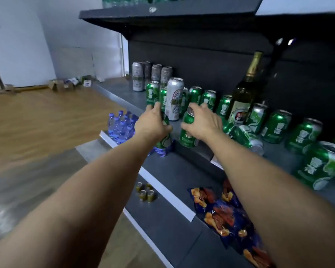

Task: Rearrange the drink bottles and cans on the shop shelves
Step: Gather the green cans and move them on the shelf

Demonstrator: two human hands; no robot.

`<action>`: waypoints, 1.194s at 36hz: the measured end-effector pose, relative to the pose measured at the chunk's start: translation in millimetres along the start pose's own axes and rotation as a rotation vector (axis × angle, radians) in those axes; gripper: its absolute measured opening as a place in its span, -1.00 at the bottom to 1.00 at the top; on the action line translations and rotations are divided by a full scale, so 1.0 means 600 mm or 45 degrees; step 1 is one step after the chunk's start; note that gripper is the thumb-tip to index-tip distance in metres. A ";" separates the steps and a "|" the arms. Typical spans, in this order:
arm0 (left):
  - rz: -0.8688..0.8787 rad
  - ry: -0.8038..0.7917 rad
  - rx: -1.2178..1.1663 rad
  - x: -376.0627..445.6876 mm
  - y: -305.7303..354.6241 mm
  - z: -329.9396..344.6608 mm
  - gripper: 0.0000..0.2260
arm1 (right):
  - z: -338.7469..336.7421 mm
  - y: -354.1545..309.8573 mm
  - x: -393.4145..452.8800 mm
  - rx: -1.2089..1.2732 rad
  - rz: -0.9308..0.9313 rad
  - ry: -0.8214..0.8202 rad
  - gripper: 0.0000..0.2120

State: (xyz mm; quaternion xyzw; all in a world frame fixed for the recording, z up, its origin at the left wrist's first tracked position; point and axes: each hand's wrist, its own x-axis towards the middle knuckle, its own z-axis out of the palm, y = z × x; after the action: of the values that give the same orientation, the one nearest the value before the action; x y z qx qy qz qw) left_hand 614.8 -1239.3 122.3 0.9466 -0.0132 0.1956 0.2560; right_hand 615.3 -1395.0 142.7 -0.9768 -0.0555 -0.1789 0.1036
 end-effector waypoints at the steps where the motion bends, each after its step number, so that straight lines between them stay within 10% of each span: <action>1: 0.025 0.012 -0.039 0.022 0.007 0.007 -0.54 | -0.001 0.007 0.019 0.023 0.028 0.031 -0.37; 23: 0.488 -0.154 -0.134 0.216 0.098 0.158 -0.41 | 0.047 0.118 0.280 0.208 0.422 0.136 -0.44; 30: 0.882 -0.053 0.302 0.246 0.075 0.151 -0.34 | 0.060 0.120 0.307 0.106 0.571 -0.026 -0.48; 35: 1.117 0.291 -0.042 0.274 0.044 0.123 -0.57 | 0.064 0.123 0.311 0.215 0.743 -0.143 -0.40; 39: 0.953 0.534 -0.213 0.331 0.008 0.091 -0.61 | 0.055 0.113 0.313 0.317 0.820 -0.237 -0.36; 43: 0.717 0.195 -0.072 0.382 -0.022 0.073 -0.30 | 0.042 0.099 0.313 0.255 0.864 -0.272 -0.34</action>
State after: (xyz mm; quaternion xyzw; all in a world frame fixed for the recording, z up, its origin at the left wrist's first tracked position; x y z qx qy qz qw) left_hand 844.2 -1232.2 167.7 0.8806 -0.2617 0.3293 0.2182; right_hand 806.9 -1433.9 176.3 -0.9379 0.2437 -0.0250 0.2457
